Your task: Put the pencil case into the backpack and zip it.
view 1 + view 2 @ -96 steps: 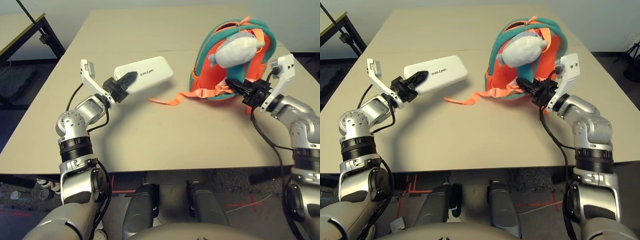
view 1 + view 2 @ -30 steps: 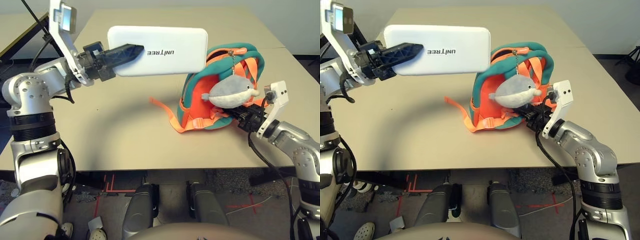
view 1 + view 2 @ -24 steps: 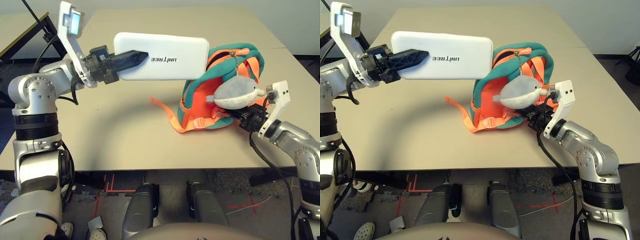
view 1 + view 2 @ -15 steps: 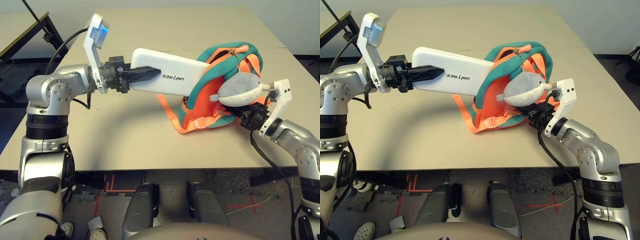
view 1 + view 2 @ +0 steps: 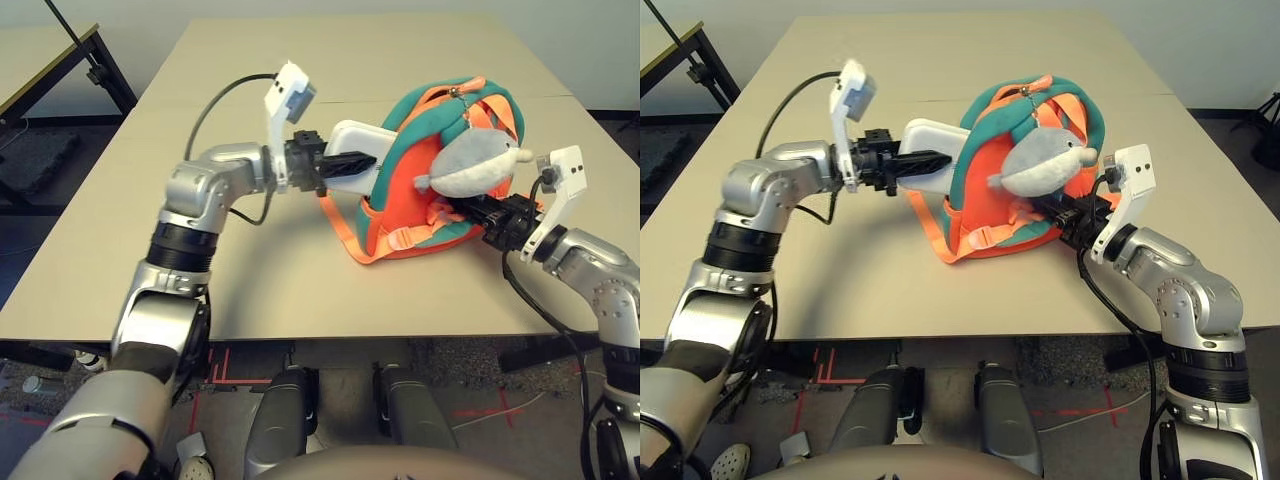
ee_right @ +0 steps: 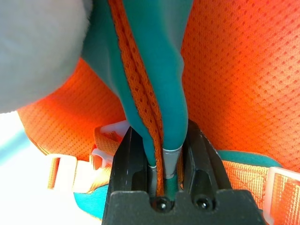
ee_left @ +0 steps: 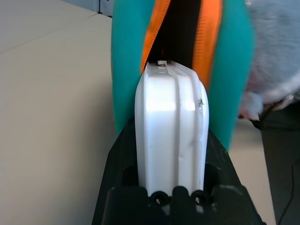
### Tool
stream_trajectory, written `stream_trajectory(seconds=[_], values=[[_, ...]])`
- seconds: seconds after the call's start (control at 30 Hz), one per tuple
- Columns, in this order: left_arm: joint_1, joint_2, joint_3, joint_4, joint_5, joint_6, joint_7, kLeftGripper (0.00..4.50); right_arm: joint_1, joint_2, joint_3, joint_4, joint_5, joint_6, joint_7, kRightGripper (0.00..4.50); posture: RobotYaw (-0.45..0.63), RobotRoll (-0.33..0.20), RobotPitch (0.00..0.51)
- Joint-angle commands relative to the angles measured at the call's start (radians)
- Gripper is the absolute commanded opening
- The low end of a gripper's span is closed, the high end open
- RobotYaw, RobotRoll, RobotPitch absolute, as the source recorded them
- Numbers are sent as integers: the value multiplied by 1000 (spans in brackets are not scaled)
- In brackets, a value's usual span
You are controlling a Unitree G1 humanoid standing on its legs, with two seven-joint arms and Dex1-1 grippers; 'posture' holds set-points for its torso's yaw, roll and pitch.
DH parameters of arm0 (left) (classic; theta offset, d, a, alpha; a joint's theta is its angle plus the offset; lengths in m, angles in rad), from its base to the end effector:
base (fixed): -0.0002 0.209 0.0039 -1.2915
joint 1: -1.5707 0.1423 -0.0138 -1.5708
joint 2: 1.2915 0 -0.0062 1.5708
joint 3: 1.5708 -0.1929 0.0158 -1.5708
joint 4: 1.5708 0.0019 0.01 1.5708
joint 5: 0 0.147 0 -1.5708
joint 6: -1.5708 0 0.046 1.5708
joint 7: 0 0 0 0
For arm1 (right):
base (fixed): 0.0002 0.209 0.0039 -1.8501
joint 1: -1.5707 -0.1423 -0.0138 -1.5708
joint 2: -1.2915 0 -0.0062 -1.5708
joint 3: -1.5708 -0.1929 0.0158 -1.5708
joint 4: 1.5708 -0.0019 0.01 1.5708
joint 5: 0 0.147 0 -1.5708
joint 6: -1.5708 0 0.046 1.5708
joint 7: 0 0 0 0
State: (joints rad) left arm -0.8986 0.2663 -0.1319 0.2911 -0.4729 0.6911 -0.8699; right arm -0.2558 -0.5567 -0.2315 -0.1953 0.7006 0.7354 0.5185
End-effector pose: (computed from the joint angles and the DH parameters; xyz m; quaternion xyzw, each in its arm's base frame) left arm 0.3437 0.1176 0.1969 -0.0353 0.0725 -0.5720 0.8163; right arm 0.2438 -0.2551 0.1455 0.0856 0.0807 0.2842 0.9515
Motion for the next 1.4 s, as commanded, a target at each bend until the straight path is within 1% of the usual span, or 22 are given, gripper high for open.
stream_trajectory(seconds=[0.03, 0.17, 0.2, 0.27, 0.43, 0.57, 0.67, 0.83, 0.93, 0.97, 1.0, 1.03, 1.2, 1.23, 1.27, 1.4], values=[[-1, -4, -13, -8, 21, 9, -4, 1976, 8, -1, -10, 5, -22, 3, -16, 759, -209, 0, 104], [-1, 10, 26, -30, 3, 43, 13, 3414, 13, 3, -8, 2, -25, 1, -18, 758, -210, 0, 106], [-7, 13, 51, -36, -9, 57, 30, 3876, 14, 4, -7, 1, -25, 1, -19, 757, -210, 0, 106], [-17, 26, 100, -68, -40, 103, 52, 4500, 15, 9, -5, -1, -26, 1, -20, 757, -206, 0, 109], [-9, 87, 138, -141, -51, 150, 66, 4500, 14, 19, 2, 2, -32, -1, -19, 756, -199, 0, 112], [18, 136, 163, -190, -65, 191, 66, 4500, 10, 28, 9, 10, -38, -3, -14, 756, -199, 0, 112], [43, 152, 173, -222, -78, 215, 69, 4500, 8, 33, 13, 12, -41, -4, -13, 756, -199, 0, 112], [65, 149, 185, -255, -105, 249, 85, 4500, 5, 39, 18, 18, -46, -6, -10, 755, -187, 0, 120], [67, 142, 193, -258, -119, 258, 95, 3930, 3, 41, 18, 21, -48, -7, -9, 754, -188, 0, 120], [66, 142, 192, -258, -122, 259, 97, 3593, 2, 41, 19, 22, -48, -7, -8, 754, -189, 0, 119], [66, 143, 190, -258, -124, 260, 98, 3170, 1, 41, 19, 23, -49, -7, -8, 754, -189, 0, 119], [65, 143, 189, -258, -126, 260, 99, 2853, 1, 41, 19, 24, -49, -7, -7, 754, -191, 0, 117], [60, 141, 183, -256, -133, 264, 98, 842, 0, 43, 18, 26, -53, -8, -7, 754, -194, 0, 114], [59, 139, 181, -257, -134, 265, 97, 370, 0, 43, 18, 26, -53, -9, -7, 754, -194, 0, 114], [58, 135, 176, -257, -136, 266, 95, 21, 1, 44, 17, 26, -54, -9, -8, 754, -196, 0, 113], [52, 112, 158, -248, -136, 264, 94, 0, -1, 45, 18, 29, -56, -12, -8, 754, -198, 0, 109]])
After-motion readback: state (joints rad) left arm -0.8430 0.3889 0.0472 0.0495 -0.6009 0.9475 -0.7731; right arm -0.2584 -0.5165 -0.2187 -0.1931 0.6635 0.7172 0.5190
